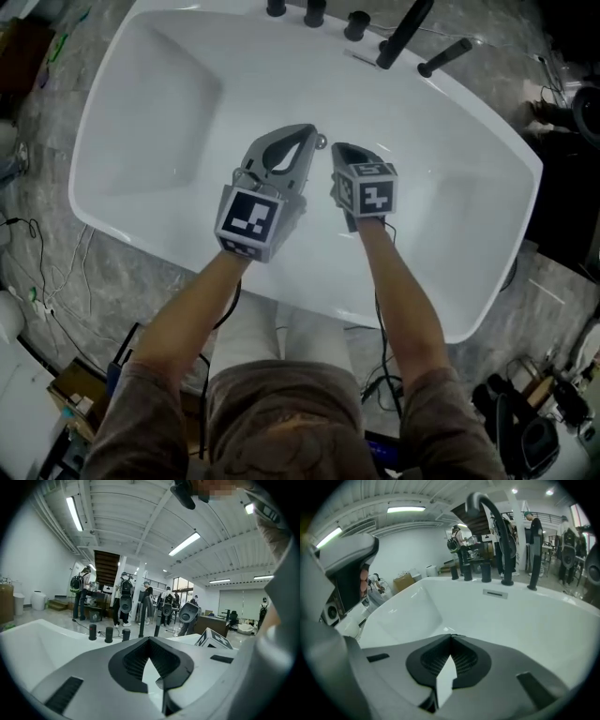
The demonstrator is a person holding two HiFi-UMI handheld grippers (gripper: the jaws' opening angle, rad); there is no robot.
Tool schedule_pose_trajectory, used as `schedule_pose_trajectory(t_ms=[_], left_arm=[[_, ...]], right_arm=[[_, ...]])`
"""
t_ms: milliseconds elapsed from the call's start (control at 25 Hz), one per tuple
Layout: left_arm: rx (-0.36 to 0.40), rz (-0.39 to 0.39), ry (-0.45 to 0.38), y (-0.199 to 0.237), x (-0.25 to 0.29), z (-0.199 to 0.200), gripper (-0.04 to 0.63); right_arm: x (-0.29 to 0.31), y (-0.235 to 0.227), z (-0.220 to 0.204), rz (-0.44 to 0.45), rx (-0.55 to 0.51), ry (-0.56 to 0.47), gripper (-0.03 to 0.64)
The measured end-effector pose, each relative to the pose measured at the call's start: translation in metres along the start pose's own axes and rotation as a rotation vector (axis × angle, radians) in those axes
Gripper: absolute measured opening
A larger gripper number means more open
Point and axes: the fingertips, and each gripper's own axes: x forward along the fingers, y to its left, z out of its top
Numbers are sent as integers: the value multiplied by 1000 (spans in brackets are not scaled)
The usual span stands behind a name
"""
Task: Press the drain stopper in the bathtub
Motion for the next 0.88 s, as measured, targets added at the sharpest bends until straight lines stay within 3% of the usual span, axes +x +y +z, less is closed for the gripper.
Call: schedule_pose_trajectory(t_ms=[520, 880], left_arm=[[30, 0, -41, -79, -89, 133, 0], [27, -7, -42, -126, -143, 173, 0]], right_arm=[[-190, 79, 84, 101, -72, -182, 2], [-288, 134, 108, 173, -135, -315, 2]])
